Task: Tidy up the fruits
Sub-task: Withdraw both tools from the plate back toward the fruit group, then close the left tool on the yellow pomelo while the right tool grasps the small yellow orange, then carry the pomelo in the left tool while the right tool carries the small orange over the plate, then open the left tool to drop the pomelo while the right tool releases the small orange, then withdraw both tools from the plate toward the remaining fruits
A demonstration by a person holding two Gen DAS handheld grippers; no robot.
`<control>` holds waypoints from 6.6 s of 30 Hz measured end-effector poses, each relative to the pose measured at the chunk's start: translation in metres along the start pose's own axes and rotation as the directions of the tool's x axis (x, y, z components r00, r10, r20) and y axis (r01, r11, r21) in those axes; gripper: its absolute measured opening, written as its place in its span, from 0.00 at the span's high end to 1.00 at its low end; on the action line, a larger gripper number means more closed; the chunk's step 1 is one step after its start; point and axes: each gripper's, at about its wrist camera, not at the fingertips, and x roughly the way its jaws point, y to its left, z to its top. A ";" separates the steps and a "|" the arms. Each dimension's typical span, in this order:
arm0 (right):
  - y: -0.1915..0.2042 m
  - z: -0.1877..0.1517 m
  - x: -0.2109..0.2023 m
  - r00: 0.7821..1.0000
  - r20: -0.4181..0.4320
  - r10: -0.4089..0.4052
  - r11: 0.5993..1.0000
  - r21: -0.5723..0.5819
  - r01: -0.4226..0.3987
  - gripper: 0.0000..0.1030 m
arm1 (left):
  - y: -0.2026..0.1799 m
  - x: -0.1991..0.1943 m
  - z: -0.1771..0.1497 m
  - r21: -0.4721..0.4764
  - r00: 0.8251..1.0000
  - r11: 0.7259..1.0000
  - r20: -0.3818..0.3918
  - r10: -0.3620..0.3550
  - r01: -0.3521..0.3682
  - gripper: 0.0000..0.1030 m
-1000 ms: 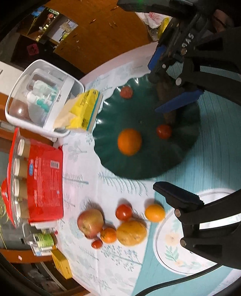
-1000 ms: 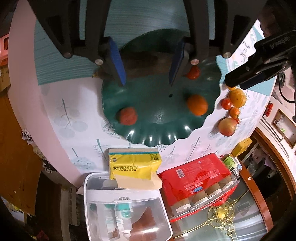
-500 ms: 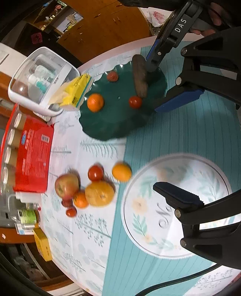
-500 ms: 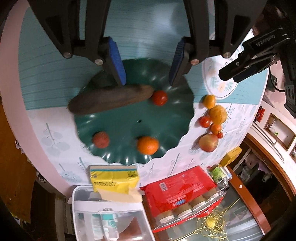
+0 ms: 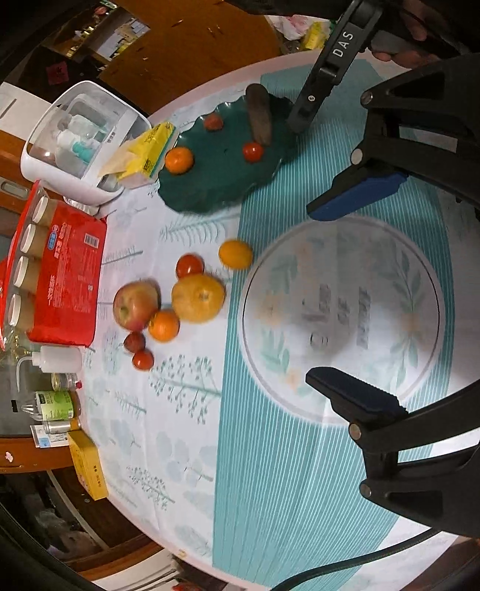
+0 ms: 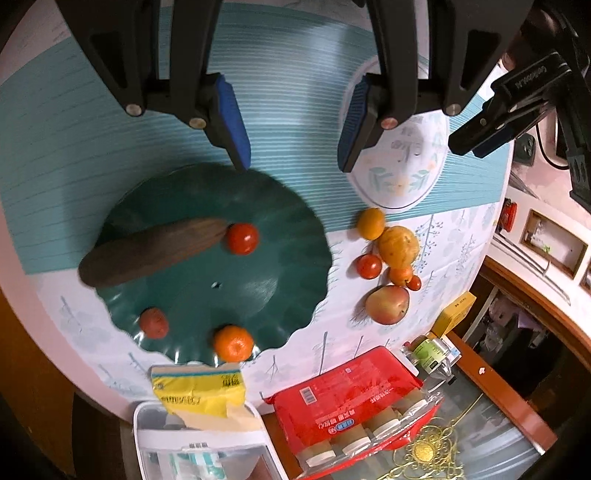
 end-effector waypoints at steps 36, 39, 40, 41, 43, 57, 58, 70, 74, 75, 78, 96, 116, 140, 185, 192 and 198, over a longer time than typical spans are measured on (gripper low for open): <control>0.088 0.018 0.088 0.998 0.063 -0.020 0.999 -0.036 0.023 0.52 | 0.018 0.093 0.149 0.217 0.933 0.971 -0.360 -0.015 0.100 0.22; 0.094 0.018 0.092 0.997 0.072 -0.018 0.996 -0.091 0.024 0.52 | 0.013 0.108 0.147 0.216 0.923 0.970 -0.383 -0.019 0.109 0.22; 0.096 0.019 0.094 0.997 0.073 -0.018 0.994 -0.103 0.025 0.52 | 0.012 0.115 0.145 0.210 0.916 0.971 -0.401 -0.020 0.113 0.22; 0.098 0.019 0.096 0.997 0.071 -0.019 0.992 -0.124 0.027 0.52 | 0.011 0.121 0.144 0.200 0.909 0.973 -0.416 -0.022 0.115 0.22; 0.102 0.018 0.101 0.998 0.057 -0.015 0.990 -0.141 0.023 0.52 | 0.011 0.131 0.141 0.178 0.901 0.977 -0.432 -0.032 0.120 0.22; 0.105 0.021 0.122 0.996 0.077 -0.042 0.977 -0.204 0.057 0.53 | 0.011 0.161 0.139 0.134 0.905 0.980 -0.416 -0.082 0.150 0.29; 0.105 0.021 0.122 0.996 0.084 -0.043 0.976 -0.208 0.059 0.54 | 0.010 0.162 0.139 0.139 0.907 0.979 -0.413 -0.080 0.149 0.32; 0.106 0.024 0.125 0.994 0.099 -0.041 0.971 -0.232 0.063 0.69 | 0.008 0.166 0.140 0.118 0.911 0.974 -0.390 -0.133 0.193 0.53; 0.112 0.022 0.117 0.994 0.108 -0.023 0.967 -0.248 0.049 0.70 | 0.014 0.156 0.137 0.118 0.916 0.978 -0.385 -0.112 0.170 0.54; 0.114 0.021 0.114 0.993 0.112 -0.019 0.967 -0.251 0.047 0.70 | 0.014 0.151 0.136 0.118 0.919 0.979 -0.379 -0.112 0.168 0.54; 0.117 0.019 0.105 0.992 0.126 -0.015 0.965 -0.257 0.047 0.70 | 0.010 0.136 0.135 0.123 0.929 0.978 -0.353 -0.114 0.167 0.54; 0.090 0.011 0.020 0.968 0.250 -0.022 0.969 -0.234 0.082 0.70 | -0.023 0.055 0.118 0.117 0.960 0.975 -0.233 -0.158 0.189 0.54; -0.014 0.038 -0.043 0.962 0.265 -0.062 0.960 -0.249 0.130 0.70 | -0.111 0.055 0.089 0.044 0.968 0.980 -0.170 -0.186 0.196 0.54; -0.110 0.067 -0.011 0.983 0.182 -0.031 0.983 -0.174 0.064 0.69 | -0.161 0.107 0.075 0.018 0.982 0.987 -0.107 -0.154 0.157 0.54; -0.056 0.017 -0.010 0.999 -0.004 -0.037 0.998 0.043 0.037 0.57 | -0.034 0.018 -0.001 -0.031 0.999 0.999 -0.050 -0.017 0.016 0.33; -0.023 0.011 0.003 0.997 -0.063 -0.053 0.992 0.109 0.059 0.57 | 0.011 0.004 0.009 -0.004 0.999 1.000 -0.051 0.006 -0.006 0.31; 0.005 0.007 0.020 0.994 -0.106 -0.022 0.978 0.204 0.043 0.51 | 0.045 -0.003 0.029 0.032 0.999 0.999 -0.038 0.010 -0.009 0.28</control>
